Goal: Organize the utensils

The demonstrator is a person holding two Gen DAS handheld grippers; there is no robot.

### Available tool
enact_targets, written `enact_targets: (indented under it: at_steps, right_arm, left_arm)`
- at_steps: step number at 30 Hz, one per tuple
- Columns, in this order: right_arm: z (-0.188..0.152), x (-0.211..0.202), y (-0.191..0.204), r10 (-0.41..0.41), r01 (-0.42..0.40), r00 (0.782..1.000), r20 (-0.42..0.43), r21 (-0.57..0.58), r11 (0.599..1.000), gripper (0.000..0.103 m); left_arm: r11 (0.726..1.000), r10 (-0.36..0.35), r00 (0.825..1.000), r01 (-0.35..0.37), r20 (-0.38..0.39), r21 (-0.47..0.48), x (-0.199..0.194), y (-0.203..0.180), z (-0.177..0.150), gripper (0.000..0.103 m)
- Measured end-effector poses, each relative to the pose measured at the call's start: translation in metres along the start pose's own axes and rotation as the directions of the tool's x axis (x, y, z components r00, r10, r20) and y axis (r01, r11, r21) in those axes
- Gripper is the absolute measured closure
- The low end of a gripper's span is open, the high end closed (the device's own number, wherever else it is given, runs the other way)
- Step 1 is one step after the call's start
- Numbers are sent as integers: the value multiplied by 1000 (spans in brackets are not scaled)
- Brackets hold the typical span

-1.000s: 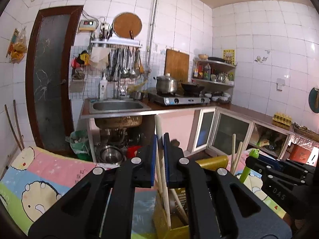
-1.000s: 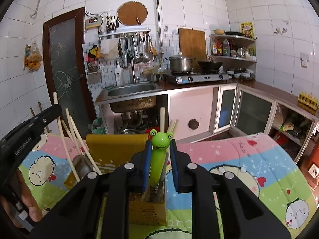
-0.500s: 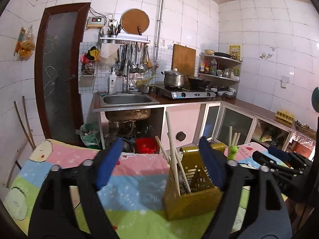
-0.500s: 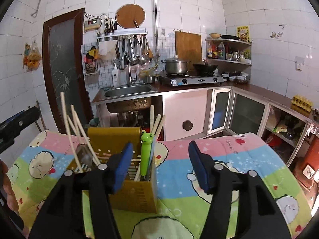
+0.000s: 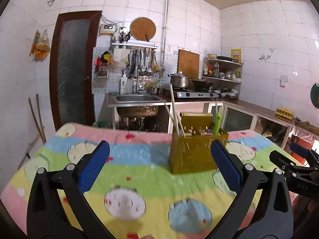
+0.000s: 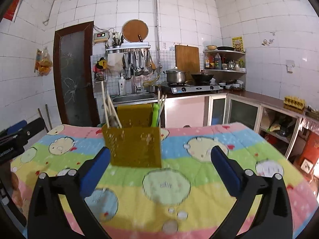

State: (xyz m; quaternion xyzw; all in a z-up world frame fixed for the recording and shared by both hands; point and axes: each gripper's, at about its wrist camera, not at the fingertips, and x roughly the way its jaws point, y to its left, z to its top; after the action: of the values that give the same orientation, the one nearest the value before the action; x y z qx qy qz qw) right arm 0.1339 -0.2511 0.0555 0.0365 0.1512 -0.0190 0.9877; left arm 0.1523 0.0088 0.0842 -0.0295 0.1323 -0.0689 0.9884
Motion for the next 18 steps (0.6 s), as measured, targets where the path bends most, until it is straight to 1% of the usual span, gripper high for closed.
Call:
enact_targets:
  at_steps: [2, 4, 7, 11, 14, 18]
  right_arm:
    - [-14, -10, 1, -12, 12, 1000, 5, -10, 1000, 4]
    - [-30, -18, 2, -24, 24, 1000, 10, -21, 999, 5]
    - [-49, -25, 0, -14, 15, 1000, 7, -22, 1000, 4]
    - [-66, -22, -6, -8, 8, 1000, -19, -10, 1000, 4]
    - [-70, -24, -10, -11, 11, 1000, -8, 2, 1000, 4]
    - [-75, -25, -6, -21, 21, 1000, 3, -13, 1000, 4]
  left_arm:
    - [1000, 4, 1000, -4, 0, -14, -13, 1, -17, 5]
    - [1000, 8, 1000, -8, -1, -3, -25, 1, -35, 5]
    - [1000, 19, 1000, -19, -2, 16, -34, -1, -55, 5]
    - [999, 35, 999, -36, 23, 25, -40, -1, -72, 5]
    - [996, 68, 997, -70, 46, 62, -41, -3, -82, 5]
    - [995, 58, 997, -61, 43, 76, -42, -3, -88, 5]
